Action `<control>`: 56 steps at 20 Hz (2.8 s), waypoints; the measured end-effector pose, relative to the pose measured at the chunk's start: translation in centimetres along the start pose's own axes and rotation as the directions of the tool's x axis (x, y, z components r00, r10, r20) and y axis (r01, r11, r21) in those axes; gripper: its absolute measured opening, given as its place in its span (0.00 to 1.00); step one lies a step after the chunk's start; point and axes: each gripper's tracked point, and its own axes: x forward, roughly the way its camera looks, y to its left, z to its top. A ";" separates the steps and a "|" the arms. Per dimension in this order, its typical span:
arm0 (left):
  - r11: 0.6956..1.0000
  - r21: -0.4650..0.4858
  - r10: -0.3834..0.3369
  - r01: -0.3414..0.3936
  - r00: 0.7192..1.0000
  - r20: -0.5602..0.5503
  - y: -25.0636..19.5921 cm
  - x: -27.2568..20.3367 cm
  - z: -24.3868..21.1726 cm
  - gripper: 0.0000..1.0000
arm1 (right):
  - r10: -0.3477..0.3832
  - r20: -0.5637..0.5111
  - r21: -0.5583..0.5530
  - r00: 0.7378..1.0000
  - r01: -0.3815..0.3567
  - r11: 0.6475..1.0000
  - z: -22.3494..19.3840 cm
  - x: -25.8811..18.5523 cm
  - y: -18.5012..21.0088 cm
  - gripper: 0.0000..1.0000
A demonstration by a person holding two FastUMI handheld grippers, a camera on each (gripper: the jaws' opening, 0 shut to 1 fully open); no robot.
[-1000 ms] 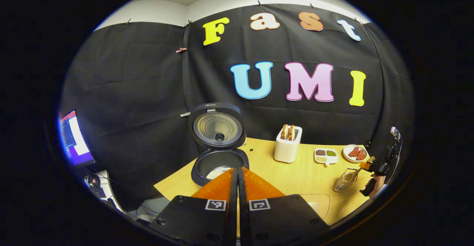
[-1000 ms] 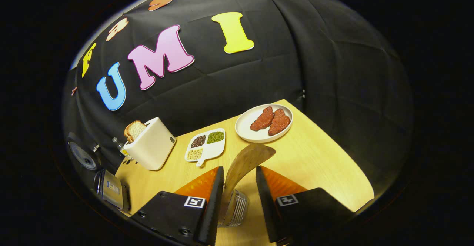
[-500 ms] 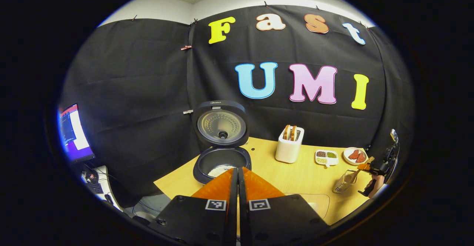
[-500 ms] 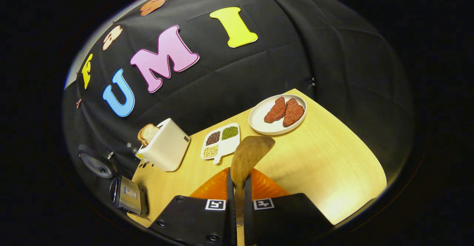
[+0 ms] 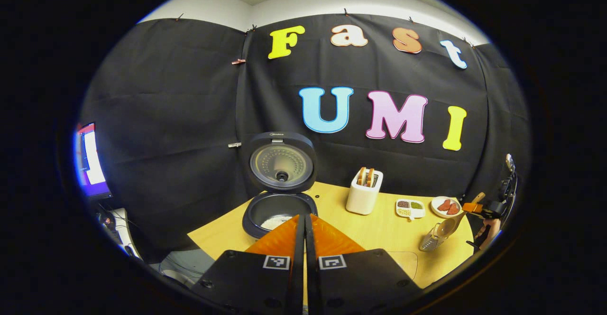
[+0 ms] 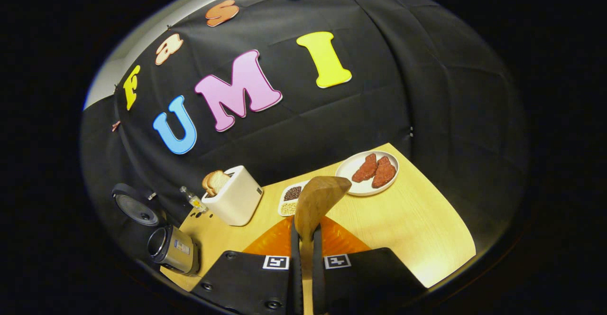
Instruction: Close the left gripper, press the button to open the rice cooker; take a wooden spoon from the chopstick holder with the right hand, scoop a spoonful of rice and pour it into the rice cooker, then put the wooden spoon back into the chopstick holder.
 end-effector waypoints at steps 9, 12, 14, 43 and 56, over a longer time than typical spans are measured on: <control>0.985 -0.072 -0.153 0.154 0.988 0.020 3.9 2.8 -0.9 0.10 | 0.138 -0.099 -0.077 0.985 -0.146 0.986 -5.4 -9.3 15.1 0.12; 0.974 -0.090 -0.206 0.207 0.978 0.012 5.4 3.8 -1.8 0.12 | 0.134 -0.174 -0.123 0.976 -0.157 0.980 -10.4 -10.4 18.2 0.12; 0.967 -0.095 -0.235 0.236 0.972 0.017 6.4 4.4 -2.2 0.14 | 0.107 -0.227 -0.168 0.968 -0.147 0.975 -14.1 -10.6 19.0 0.12; 0.960 -0.190 -0.198 0.205 0.979 0.055 16.1 2.8 -4.5 0.49 | 0.038 -0.376 -0.174 0.926 -0.111 0.978 -22.7 -8.5 22.2 0.12; 0.952 -0.159 -0.248 0.263 0.963 0.107 15.6 1.8 -2.3 0.49 | 0.155 -0.284 0.243 0.946 -0.086 0.966 -17.7 -10.9 22.1 0.12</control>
